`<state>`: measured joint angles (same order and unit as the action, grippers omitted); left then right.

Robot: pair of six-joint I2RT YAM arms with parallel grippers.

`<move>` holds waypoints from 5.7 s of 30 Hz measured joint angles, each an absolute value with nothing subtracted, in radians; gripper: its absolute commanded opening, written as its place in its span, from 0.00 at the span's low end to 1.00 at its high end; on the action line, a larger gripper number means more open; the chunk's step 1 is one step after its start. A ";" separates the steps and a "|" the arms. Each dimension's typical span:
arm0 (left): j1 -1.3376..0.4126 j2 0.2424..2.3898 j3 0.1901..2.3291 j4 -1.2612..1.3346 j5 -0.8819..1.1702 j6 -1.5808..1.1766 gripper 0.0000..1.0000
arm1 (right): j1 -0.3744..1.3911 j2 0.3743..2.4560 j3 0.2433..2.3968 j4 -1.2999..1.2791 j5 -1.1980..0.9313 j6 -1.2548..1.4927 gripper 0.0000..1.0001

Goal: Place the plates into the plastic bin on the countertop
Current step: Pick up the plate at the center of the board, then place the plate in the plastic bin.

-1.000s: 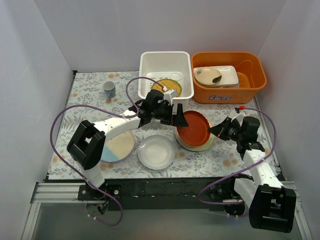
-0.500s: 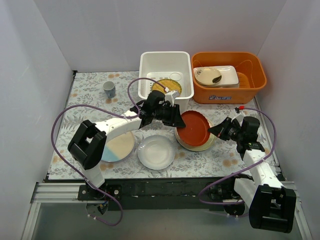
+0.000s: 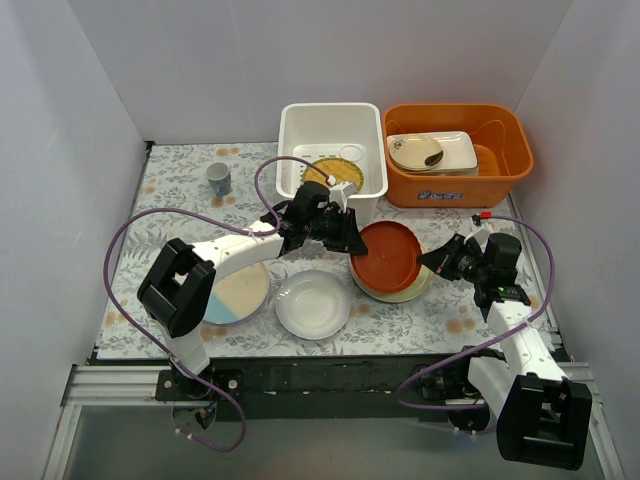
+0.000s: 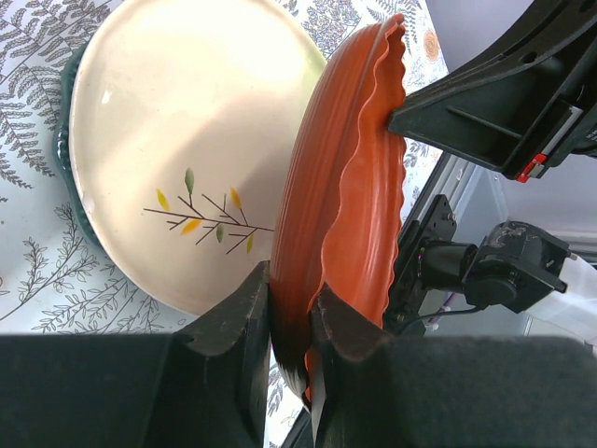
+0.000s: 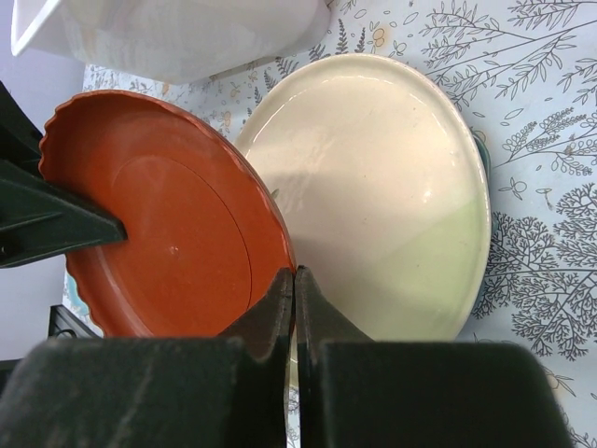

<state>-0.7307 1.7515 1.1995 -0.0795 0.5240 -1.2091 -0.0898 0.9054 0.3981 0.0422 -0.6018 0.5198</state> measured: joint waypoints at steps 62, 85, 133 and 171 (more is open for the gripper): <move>-0.740 1.796 1.521 -0.241 0.347 -1.103 0.02 | -0.089 0.765 0.395 -0.006 -0.611 0.518 0.98; -0.709 1.812 1.661 -0.295 0.235 -1.082 0.02 | -0.089 0.760 0.369 -0.007 -0.617 0.513 0.98; -0.422 1.970 1.825 -0.290 0.236 -1.291 0.00 | -0.089 0.761 0.330 -0.009 -0.604 0.469 0.98; -0.421 2.197 2.009 -0.448 0.173 -1.222 0.00 | -0.089 0.775 0.329 0.001 -0.602 0.470 0.98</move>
